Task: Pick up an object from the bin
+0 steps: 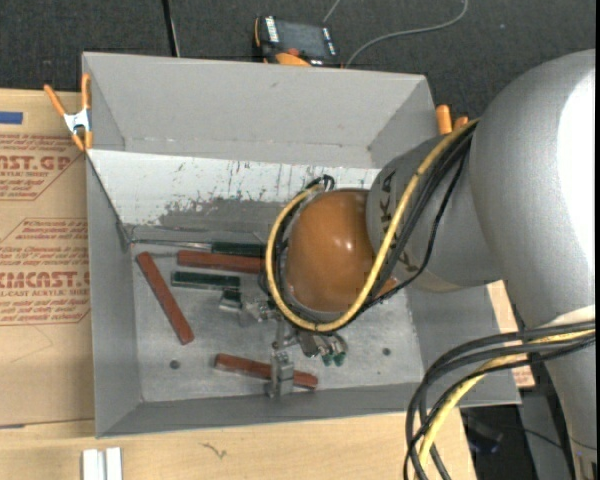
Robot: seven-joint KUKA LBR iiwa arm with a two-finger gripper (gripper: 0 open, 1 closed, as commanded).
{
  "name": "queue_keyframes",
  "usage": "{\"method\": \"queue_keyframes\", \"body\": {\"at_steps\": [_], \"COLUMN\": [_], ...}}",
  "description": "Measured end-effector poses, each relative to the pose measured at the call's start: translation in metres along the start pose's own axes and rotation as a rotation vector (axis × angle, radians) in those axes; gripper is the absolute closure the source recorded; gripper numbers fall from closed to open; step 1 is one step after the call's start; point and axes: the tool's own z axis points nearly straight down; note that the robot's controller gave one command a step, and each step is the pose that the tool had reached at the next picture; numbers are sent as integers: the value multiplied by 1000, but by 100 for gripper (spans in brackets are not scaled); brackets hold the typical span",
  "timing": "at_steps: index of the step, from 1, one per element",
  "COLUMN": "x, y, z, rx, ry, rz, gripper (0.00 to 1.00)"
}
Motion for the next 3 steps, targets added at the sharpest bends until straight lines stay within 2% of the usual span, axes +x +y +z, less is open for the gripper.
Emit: {"method": "queue_keyframes", "body": {"at_steps": [1,2,3], "x": [0,-1,-5], "y": [2,2,11], "z": [-2,-2,-13], "rx": [-1,-1,-1], "ry": [1,-2,0], "rz": [-4,-3,-157], "gripper": [100,0,0]}}
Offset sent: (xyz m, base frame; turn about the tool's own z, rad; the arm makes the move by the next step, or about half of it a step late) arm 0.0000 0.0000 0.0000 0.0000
